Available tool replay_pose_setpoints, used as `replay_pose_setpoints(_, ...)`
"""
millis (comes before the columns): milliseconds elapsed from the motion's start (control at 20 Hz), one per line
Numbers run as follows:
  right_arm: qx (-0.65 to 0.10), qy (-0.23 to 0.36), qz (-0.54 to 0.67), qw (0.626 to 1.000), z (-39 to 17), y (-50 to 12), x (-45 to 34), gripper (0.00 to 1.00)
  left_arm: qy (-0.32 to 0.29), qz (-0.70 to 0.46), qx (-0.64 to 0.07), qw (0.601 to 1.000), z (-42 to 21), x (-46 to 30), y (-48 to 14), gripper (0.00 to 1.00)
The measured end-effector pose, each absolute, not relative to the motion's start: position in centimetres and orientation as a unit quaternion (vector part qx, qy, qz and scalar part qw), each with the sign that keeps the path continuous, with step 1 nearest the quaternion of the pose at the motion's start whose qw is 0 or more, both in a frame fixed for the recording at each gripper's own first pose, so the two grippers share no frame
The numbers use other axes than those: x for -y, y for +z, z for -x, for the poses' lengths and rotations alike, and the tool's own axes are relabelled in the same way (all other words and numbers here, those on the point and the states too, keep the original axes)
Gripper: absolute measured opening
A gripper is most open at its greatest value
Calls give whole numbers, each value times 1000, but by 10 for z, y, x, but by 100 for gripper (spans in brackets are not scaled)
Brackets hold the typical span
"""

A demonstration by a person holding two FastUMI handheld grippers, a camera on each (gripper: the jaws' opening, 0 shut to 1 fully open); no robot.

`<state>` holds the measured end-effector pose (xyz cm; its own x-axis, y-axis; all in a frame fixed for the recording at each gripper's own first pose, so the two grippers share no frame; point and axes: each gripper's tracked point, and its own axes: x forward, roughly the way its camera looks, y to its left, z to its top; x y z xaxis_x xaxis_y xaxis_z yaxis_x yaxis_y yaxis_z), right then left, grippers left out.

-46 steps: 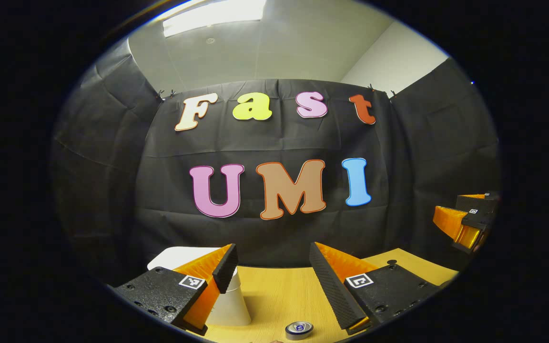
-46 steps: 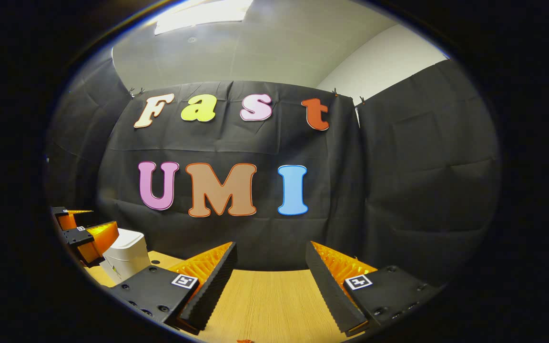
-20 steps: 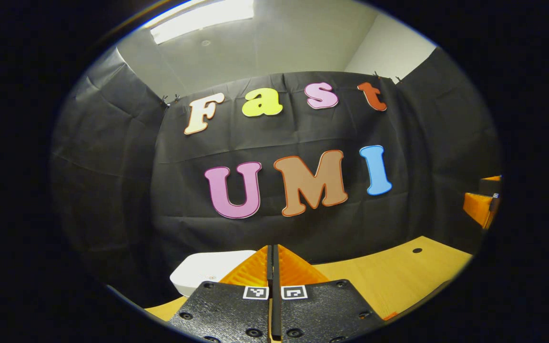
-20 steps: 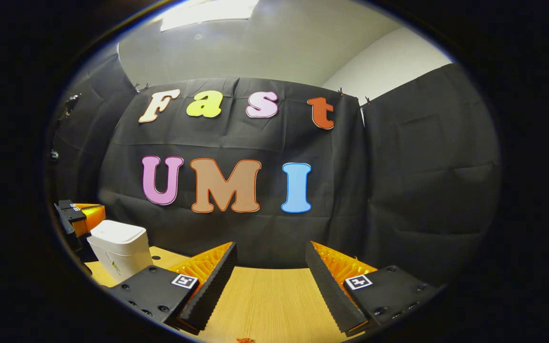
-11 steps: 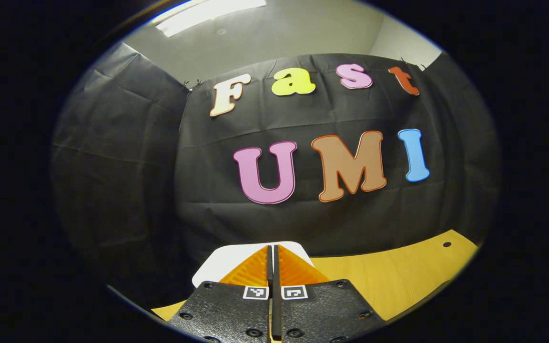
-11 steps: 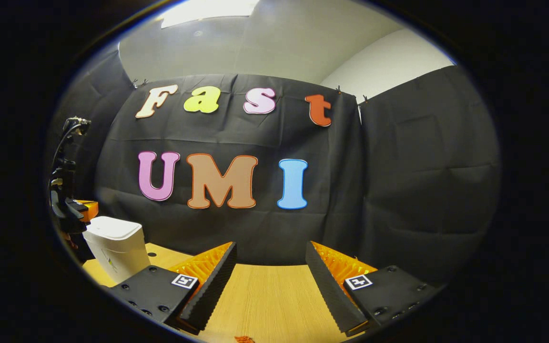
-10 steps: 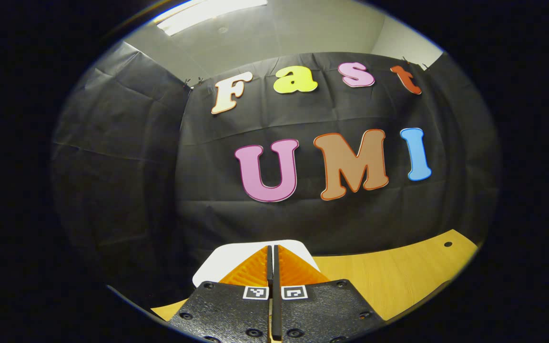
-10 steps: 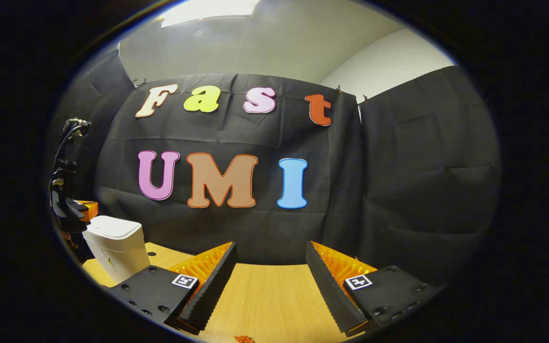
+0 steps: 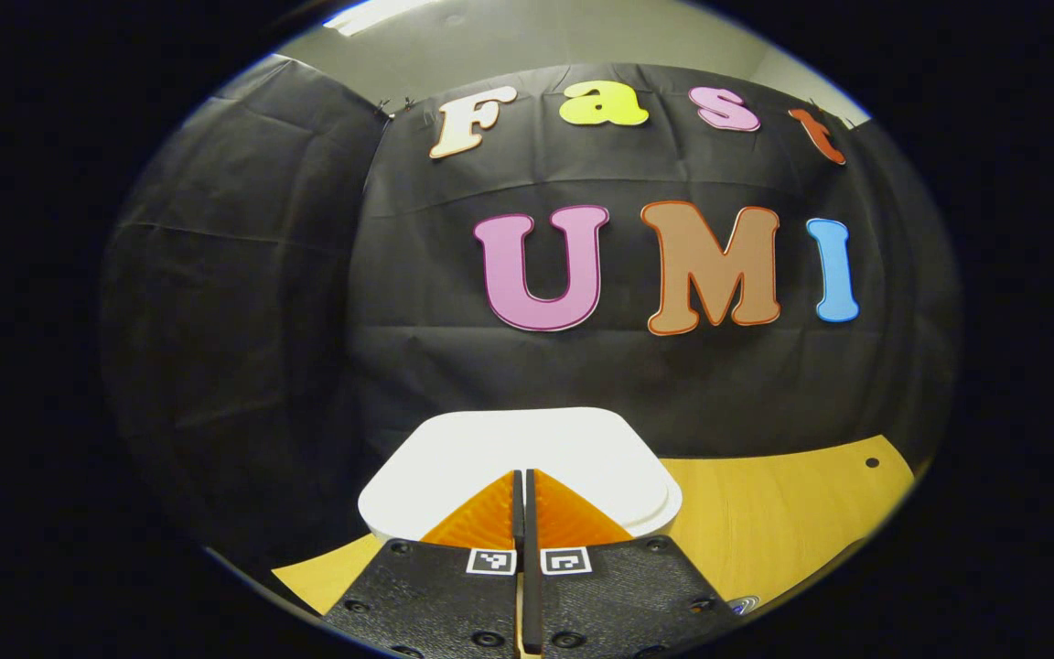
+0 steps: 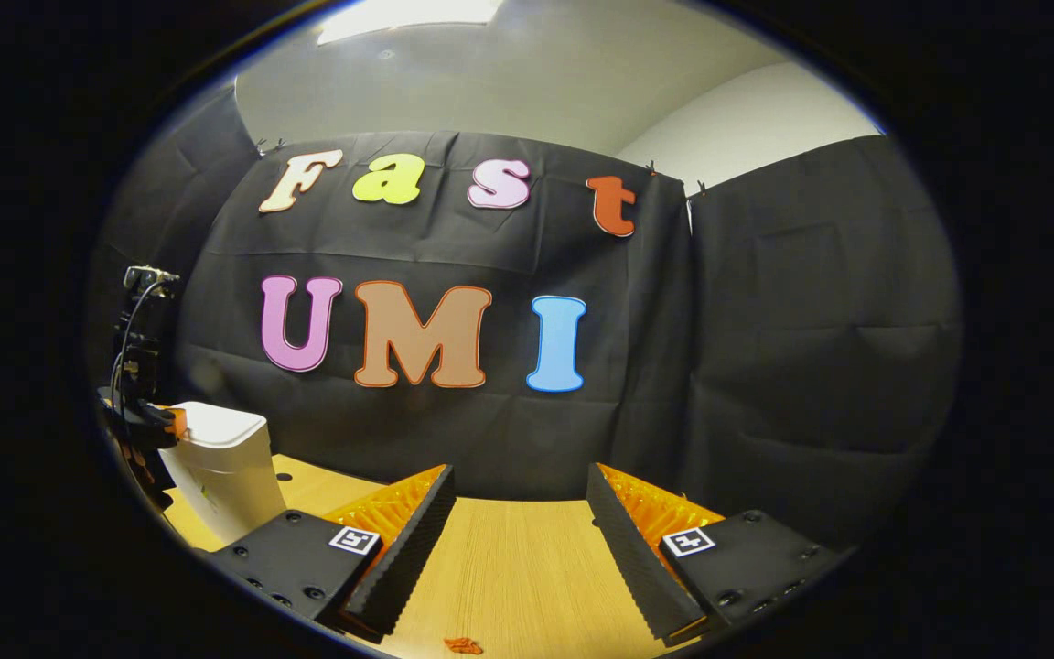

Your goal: Press the lid of the desktop garbage bin to open it, pick up the crumpled paper on the desktop and throw it into the bin, then pick up the pop can on the desktop and drop it into the bin, and finally close the garbage bin lid.

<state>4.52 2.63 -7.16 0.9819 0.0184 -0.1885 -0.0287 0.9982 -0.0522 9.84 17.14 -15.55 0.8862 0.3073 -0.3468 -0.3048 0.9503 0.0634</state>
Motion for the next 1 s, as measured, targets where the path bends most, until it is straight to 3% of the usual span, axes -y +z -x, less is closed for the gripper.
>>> replay_pose_setpoints(400,-81,31,31,996,-41,-65,-35,96,163,12,-141,976,-98,-171,-152,0)
replay_pose_setpoints(600,-78,45,20,996,-46,-65,-42,96,132,25,-123,983,-103,-159,-139,0)
replay_pose_setpoints(650,-79,50,18,995,-48,-66,-47,96,123,28,-116,985,-102,-154,-133,17)
replay_pose_setpoints(700,-82,57,17,995,-49,-68,-51,96,122,28,-109,986,-102,-155,-127,22)
replay_pose_setpoints(750,-84,62,16,994,-50,-71,-55,96,121,23,-96,988,-100,-155,-119,33)
replay_pose_setpoints(800,-86,67,17,994,-51,-72,-58,96,116,17,-83,990,-98,-151,-108,36)
replay_pose_setpoints(850,-88,71,17,993,-52,-74,-60,96,111,9,-71,991,-96,-149,-99,44)
replay_pose_setpoints(900,-90,75,16,993,-52,-76,-62,92,110,2,-62,992,-94,-148,-92,46)
replay_pose_setpoints(1000,-95,82,13,992,-55,-80,-67,96,103,2,-54,993,-89,-143,-82,56)
